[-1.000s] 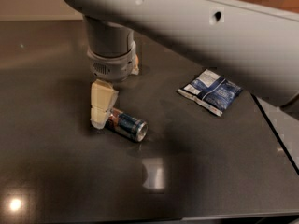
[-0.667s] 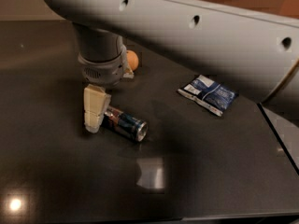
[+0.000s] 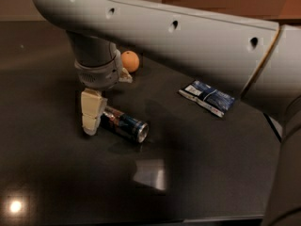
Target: Place redbull can upright
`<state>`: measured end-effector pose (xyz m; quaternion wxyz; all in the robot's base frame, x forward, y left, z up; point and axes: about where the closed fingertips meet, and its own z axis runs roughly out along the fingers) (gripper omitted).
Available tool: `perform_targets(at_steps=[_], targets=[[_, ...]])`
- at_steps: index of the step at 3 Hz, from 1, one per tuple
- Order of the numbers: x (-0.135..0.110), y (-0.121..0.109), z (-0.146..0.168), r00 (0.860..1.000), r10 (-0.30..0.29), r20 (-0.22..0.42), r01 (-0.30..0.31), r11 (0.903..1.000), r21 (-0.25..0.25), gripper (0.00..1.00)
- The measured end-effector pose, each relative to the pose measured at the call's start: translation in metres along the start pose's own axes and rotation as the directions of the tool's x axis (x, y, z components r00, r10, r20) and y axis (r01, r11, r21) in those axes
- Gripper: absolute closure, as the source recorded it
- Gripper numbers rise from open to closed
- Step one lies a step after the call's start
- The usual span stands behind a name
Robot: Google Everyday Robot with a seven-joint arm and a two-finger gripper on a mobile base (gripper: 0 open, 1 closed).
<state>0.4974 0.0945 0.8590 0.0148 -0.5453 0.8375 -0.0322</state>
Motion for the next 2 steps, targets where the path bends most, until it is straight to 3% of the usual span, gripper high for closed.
perform_targets(at_steps=[2], targets=[[-0.0077,-0.0059,0.0147,1.000,0.011,-0.025,-0.012,0.9998,-0.017,0.41]])
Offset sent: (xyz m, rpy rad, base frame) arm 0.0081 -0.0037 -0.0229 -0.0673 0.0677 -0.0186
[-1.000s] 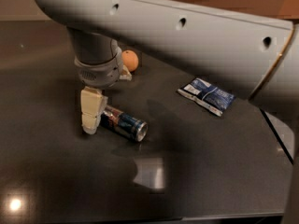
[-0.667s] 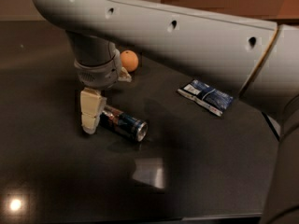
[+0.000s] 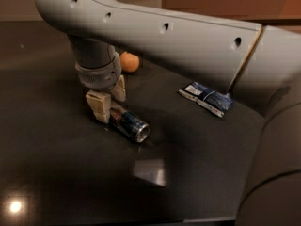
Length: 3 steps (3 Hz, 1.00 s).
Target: Place redbull can upright
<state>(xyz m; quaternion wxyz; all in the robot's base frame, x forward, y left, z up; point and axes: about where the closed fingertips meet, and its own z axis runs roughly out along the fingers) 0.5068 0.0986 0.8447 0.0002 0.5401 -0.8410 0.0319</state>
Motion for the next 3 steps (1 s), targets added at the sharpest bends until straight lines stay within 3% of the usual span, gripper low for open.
perform_targets(at_steps=[2,3], targets=[[0.001,0.003,0.003,1.000,-0.010,-0.002,0.010,0.9998,-0.014,0.88],[0.008,0.002,-0.026,0.997,-0.022,0.076,0.023,0.9996,-0.013,1.00]])
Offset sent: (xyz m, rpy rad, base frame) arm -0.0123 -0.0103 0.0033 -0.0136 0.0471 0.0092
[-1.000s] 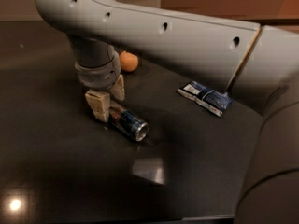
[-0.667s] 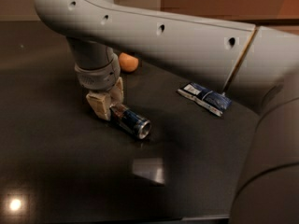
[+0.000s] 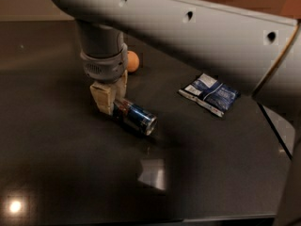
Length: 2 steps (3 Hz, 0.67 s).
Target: Place redbull can upright
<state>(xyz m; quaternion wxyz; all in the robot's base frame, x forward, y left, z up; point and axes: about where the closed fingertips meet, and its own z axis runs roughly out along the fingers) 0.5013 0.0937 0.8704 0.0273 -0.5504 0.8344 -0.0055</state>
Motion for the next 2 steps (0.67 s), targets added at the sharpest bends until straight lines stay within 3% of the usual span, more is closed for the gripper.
perform_targets(at_steps=[1,2], targets=[[0.006,-0.004,-0.052,0.984,-0.065,0.164,0.067,0.9977,-0.008,1.00],[0.008,-0.009,-0.093,0.921,-0.139,0.364,0.163,0.9861,-0.034,1.00]])
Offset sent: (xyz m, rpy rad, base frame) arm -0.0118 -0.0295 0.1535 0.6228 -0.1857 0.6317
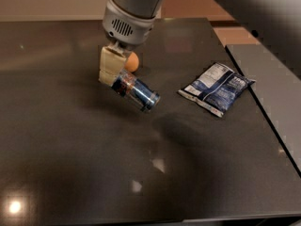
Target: Place redbull can upright
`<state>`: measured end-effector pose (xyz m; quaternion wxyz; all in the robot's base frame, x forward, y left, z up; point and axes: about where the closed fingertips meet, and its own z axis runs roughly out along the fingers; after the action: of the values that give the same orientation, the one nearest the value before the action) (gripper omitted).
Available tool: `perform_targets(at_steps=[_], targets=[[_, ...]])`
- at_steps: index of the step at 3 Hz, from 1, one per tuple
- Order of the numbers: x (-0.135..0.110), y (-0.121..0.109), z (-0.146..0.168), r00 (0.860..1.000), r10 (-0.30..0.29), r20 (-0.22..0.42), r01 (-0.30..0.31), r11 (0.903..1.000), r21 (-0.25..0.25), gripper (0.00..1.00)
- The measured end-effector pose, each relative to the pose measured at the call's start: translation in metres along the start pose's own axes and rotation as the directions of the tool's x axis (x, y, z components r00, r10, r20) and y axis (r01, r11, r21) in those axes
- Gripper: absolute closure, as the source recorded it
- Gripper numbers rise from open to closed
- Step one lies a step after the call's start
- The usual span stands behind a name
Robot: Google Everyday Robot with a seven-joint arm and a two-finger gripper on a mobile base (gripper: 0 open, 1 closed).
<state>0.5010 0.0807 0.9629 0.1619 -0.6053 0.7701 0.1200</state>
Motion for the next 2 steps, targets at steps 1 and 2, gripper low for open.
perform_targets(at_steps=[1,2], targets=[[-0.007,-0.003,-0.026,0.976,-0.072,0.207,0.081,0.9959,-0.039,1.00],[-0.014,-0.001,-0.042,0.904,-0.141,0.404,0.178,0.9824,-0.056,1.00]])
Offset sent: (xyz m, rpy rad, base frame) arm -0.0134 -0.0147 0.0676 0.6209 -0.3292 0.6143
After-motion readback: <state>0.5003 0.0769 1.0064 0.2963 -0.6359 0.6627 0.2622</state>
